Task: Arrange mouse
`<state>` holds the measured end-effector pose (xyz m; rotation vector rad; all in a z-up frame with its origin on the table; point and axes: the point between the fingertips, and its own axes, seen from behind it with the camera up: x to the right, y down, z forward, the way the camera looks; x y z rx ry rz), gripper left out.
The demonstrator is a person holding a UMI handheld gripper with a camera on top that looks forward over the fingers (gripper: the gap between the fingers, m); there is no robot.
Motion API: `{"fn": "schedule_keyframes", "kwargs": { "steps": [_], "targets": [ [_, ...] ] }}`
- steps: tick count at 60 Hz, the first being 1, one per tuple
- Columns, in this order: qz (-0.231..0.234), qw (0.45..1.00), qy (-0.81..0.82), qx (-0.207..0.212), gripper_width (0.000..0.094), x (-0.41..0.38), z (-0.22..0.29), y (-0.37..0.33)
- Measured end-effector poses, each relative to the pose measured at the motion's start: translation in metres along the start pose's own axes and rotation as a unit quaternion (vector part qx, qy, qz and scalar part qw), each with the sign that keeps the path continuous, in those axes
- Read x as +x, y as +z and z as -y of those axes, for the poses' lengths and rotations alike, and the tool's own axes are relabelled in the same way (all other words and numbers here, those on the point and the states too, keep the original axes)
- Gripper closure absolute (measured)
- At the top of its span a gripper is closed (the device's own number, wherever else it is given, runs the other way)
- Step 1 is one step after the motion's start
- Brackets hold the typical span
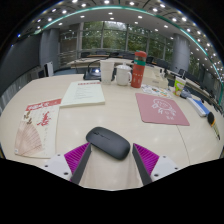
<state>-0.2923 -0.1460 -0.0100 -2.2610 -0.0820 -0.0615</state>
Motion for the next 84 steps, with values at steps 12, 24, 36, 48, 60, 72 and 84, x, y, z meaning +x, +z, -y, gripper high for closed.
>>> {"fn": "schedule_keyframes", "kwargs": {
  "steps": [12,24,36,48,60,72,84],
  "targets": [
    [-0.005,1.000,-0.007,-0.002,0.0101,0.007,0.029,0.036],
    [0.014,1.000,0.020,-0.001,0.0331,0.004,0.042,0.056],
    [0.009,1.000,0.019,0.001,0.0555,0.000,0.045,0.059],
    [0.014,0.999,0.035,-0.009,0.0613,-0.005,0.051,0.054],
    [0.037,0.993,0.058,0.093,0.0613,0.025,0.183,-0.011],
    [0.017,0.984,0.090,0.156,0.0615,0.145,0.281,-0.005],
    [-0.011,0.993,0.084,0.082,0.0615,0.235,0.228,0.094]
  ]
}}
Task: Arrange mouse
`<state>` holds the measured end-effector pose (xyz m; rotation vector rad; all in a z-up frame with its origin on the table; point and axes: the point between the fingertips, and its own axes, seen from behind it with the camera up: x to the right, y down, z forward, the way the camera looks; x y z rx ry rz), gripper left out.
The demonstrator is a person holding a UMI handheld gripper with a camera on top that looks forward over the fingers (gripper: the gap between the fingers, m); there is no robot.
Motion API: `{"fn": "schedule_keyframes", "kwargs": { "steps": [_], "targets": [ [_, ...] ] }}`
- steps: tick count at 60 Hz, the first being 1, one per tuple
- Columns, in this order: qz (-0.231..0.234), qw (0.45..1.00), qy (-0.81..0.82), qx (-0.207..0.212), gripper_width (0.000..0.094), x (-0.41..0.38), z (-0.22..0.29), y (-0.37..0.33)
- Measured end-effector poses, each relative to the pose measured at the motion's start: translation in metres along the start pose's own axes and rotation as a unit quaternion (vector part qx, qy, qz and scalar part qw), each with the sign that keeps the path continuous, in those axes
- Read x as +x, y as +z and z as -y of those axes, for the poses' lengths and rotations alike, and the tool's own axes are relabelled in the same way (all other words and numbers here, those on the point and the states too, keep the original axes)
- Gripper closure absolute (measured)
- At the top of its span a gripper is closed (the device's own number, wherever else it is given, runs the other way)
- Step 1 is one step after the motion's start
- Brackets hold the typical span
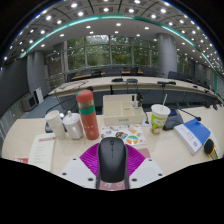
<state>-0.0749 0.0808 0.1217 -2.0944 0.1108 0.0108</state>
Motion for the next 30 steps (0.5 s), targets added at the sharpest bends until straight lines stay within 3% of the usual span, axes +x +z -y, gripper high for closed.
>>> {"fn": "schedule_keyframes", "kwargs": {
  "steps": [13,21,25,30],
  "targets": [
    [0.004,0.997,0.001,-0.079,0.0607,0.026,-0.092,0.058],
    [0.009,0.995,0.000,-0.095,0.0493,0.025,-0.112,0.069],
    [0.014,0.995,-0.002,-0.095,0.0397,0.023,-0.111,0.064],
    [0.023,0.995,0.001,-0.101,0.0072,0.018,-0.108,0.048]
  ]
}}
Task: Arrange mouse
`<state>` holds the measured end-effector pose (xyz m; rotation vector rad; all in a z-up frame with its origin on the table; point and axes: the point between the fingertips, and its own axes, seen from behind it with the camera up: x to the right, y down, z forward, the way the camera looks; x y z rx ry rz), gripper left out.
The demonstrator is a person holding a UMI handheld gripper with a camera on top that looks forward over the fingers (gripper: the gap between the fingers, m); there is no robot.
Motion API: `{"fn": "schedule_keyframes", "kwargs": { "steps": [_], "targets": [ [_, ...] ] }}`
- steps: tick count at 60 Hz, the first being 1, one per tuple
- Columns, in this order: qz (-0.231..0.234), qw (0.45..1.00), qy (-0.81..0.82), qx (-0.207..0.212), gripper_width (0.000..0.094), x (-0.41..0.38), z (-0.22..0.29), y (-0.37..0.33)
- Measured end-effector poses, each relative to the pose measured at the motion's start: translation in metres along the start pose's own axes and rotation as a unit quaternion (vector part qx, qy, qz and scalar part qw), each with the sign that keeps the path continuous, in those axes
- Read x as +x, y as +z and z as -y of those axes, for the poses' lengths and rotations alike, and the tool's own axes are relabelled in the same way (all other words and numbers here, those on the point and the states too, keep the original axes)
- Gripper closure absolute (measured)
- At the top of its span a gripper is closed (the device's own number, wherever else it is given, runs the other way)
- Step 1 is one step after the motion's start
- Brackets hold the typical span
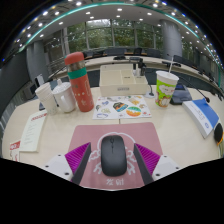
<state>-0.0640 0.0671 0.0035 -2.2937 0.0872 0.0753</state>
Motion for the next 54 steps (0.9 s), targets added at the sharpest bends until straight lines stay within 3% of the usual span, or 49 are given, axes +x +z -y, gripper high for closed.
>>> {"fn": "schedule_keyframes", "kwargs": {
  "steps": [16,36,54],
  "targets": [
    [-0.030,0.999,-0.032,0.032,0.0080,-0.015,0.011,-0.124],
    [-0.074,0.994,-0.029,0.076,0.0071,-0.060,-0.031,-0.305],
    [-0.087,0.992,-0.029,0.088,0.0079,-0.090,-0.073,-0.381]
  ]
}}
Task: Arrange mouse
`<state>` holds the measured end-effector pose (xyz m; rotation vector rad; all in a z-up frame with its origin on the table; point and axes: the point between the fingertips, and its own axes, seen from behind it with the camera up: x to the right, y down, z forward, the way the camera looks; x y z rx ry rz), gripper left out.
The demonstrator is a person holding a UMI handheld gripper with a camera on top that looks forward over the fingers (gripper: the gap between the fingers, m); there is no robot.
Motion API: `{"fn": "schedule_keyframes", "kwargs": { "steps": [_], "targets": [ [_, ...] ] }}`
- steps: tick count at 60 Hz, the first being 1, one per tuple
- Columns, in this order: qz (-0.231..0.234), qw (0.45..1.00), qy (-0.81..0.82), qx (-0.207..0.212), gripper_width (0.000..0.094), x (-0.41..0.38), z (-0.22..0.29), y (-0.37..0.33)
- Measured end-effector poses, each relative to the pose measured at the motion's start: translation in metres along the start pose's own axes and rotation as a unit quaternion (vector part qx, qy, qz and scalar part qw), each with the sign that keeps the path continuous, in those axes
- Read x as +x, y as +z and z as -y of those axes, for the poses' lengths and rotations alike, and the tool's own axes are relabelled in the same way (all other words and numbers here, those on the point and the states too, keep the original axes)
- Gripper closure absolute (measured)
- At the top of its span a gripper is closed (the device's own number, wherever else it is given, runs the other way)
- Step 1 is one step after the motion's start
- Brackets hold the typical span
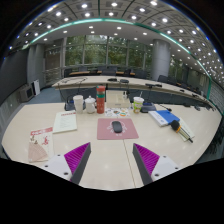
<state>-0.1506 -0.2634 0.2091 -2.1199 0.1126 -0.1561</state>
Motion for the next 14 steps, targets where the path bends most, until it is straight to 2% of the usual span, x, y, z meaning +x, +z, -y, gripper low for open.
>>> {"fn": "schedule_keyframes", "kwargs": {
  "steps": [14],
  "targets": [
    [-0.007,1.000,-0.015,0.006,0.0080,0.0019,0.0009,-0.0099]
  ]
}}
